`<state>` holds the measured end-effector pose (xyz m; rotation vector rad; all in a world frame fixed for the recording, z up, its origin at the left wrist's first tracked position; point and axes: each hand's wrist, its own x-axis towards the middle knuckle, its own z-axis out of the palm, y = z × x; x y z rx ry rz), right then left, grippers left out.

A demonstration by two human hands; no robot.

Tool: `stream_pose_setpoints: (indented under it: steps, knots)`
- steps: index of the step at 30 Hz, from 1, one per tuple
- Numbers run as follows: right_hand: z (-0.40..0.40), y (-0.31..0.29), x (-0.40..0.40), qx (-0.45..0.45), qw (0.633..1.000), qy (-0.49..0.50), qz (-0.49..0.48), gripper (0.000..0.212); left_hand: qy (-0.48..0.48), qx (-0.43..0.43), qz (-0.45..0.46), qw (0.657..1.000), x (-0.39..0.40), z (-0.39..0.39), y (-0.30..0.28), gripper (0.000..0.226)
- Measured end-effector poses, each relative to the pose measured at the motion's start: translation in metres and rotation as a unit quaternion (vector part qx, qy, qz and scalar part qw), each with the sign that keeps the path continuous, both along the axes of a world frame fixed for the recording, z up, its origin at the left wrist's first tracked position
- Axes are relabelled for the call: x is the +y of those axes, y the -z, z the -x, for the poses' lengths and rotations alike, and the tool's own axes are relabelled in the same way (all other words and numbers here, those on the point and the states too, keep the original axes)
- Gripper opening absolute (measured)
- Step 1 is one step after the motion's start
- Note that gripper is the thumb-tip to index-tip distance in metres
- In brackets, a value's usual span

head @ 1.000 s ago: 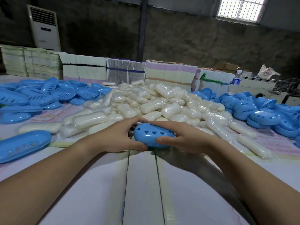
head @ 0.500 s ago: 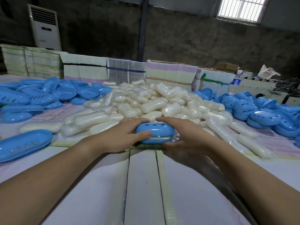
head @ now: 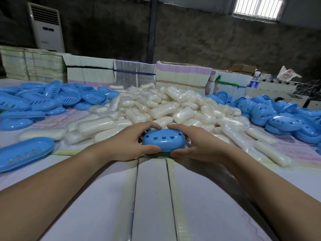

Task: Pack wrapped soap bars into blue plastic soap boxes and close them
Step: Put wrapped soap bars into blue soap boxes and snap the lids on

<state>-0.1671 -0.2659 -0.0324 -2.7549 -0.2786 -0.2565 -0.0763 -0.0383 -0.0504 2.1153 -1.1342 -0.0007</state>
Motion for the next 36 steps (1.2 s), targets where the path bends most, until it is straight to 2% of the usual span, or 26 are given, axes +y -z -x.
stream_pose_setpoints:
  steps: [6,11,21,24,29,36]
  knots:
    - [-0.001,0.002,-0.006,0.028,0.998,0.021,-0.042,0.085,0.004,-0.049,-0.016,0.999,-0.002,0.005,0.001,0.056]
    - [-0.001,-0.002,-0.013,0.048,0.995,0.024,-0.081,0.089,0.024,-0.042,-0.023,0.999,-0.001,0.003,0.001,0.054]
    - [0.002,0.001,-0.005,0.02,0.997,-0.009,-0.071,0.077,0.058,-0.051,-0.057,0.995,-0.001,0.001,-0.003,0.052]
    - [0.004,0.0,-0.003,0.027,0.997,-0.006,-0.076,0.079,0.059,-0.035,-0.051,0.996,-0.001,0.002,0.001,0.052]
    - [0.008,-0.008,-0.002,0.0,0.98,-0.006,-0.201,0.085,0.069,0.058,0.033,0.995,-0.001,0.006,0.002,0.049]
    - [0.012,-0.009,0.008,-0.052,0.968,-0.006,-0.247,0.072,0.066,0.085,0.035,0.994,0.003,-0.001,0.001,0.07]
